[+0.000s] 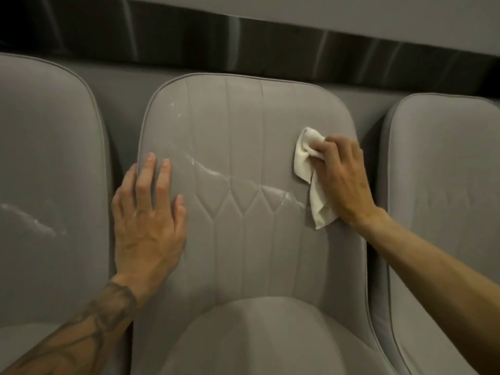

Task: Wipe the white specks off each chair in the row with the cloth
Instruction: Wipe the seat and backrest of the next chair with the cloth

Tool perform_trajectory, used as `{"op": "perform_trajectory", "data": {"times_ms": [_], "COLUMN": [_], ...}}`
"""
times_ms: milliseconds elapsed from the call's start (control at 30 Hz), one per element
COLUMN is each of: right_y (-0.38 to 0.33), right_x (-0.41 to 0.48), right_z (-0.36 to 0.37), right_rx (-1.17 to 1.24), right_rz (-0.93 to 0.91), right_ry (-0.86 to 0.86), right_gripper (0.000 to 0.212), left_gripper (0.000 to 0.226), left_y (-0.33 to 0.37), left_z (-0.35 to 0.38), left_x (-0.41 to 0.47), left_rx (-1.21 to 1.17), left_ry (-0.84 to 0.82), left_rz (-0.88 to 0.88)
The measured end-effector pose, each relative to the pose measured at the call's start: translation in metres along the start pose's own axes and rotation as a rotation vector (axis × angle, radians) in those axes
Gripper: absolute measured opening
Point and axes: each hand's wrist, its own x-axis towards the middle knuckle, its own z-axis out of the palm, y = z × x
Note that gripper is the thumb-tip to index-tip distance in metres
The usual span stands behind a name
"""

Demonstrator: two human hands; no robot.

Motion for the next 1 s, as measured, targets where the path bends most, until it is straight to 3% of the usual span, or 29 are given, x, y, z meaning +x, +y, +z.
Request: {"op": "perform_trajectory", "data": {"times_ms": [67, 233, 500, 633, 733, 933, 1000], "right_y": [0.009, 0.012, 0.008, 0.011, 0.002, 0.002, 0.008], "right_x": [0.018, 0.081, -0.027, 0.030, 0.018, -0.084, -0.065], "right_z": [-0.002, 0.007, -0.008, -0.001, 0.004, -0.012, -0.012], "right_rx": [-0.030, 0.068, 0.005, -0.010, -0.001, -0.043, -0.064], "right_rz": [-0.021, 0.229, -0.119, 0.005, 0.073, -0.332, -0.337], "right_ry": [-0.005, 0.141, -0.107, 0.011, 0.021, -0.309, -0.296], "right_gripper": [0.026, 0.028, 0.026, 0.027, 0.026, 0.038, 0.040], "left_gripper": [0.058, 0.062, 0.059, 0.059, 0.059, 0.058, 0.059], "left_y": [0.000, 0.002, 0.002, 0.002, 0.002, 0.001, 0.001], "left_z": [0.000, 0.000, 0.001, 0.001, 0.002, 0.002, 0.002], "left_x": [0.000, 0.001, 0.001, 0.001, 0.001, 0.000, 0.001], "left_rx": [-0.003, -0.014, 0.004, 0.013, 0.000, 0.004, 0.001], "left_ry": [-0.012, -0.035, -0.010, -0.007, -0.013, -0.003, -0.011], "left_rz": [-0.001, -0.006, 0.007, 0.005, 0.007, 0.018, 0.015]}}
